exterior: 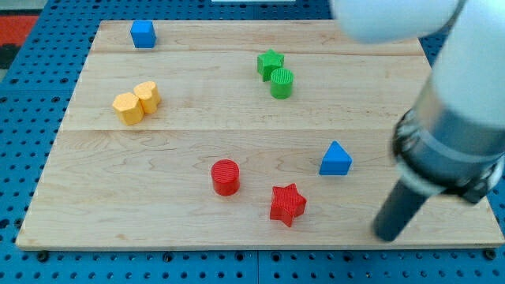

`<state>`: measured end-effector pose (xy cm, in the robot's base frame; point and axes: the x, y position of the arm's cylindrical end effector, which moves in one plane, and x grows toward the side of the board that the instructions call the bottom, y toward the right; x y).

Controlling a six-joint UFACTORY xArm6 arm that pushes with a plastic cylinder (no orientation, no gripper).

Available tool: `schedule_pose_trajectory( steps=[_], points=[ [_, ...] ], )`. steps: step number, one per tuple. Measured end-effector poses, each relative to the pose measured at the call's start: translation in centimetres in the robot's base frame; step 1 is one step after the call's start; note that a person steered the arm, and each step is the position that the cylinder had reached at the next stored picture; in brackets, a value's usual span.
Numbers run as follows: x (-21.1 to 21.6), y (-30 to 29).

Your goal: Slide the blue triangle closer to the green star and the green circle

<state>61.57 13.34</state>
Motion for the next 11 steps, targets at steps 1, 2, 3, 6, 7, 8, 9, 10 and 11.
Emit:
schedule_pose_trajectory(
  steps=[1,2,3,6,7,8,9,10,11],
  points=[
    [-0.2,-4.6],
    [-3.6,-11.2],
    [-7.3,-16.9],
    [-5.8,-12.2],
    [-5.6,-3.3],
    [-11.0,-2.2],
    [-14.7,-3.2],
    [-12.3,4.3],
    [-16.0,-2.8]
  ],
)
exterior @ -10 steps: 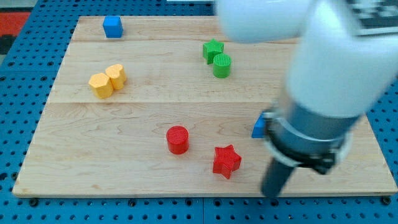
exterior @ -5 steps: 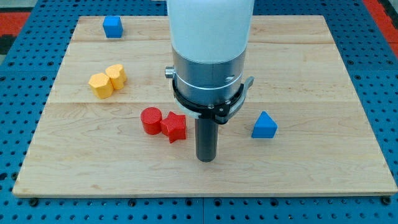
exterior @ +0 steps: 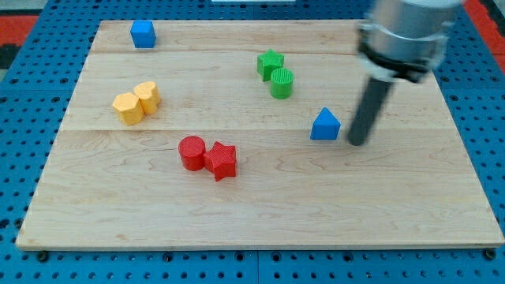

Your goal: Slide the blue triangle closer to the green star and the green circle

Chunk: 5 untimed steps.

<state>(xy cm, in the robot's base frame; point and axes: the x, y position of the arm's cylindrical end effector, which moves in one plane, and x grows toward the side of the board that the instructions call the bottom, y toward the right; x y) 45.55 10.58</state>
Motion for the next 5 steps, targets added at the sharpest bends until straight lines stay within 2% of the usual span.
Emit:
schedule_pose_trajectory(
  steps=[1,2,3,4,5],
  points=[
    [-3.8,-9.3],
    [-3.0,-11.3],
    [-2.9,-11.6],
    [-7.5,-10.8],
    [-7.0,-8.4]
  ],
)
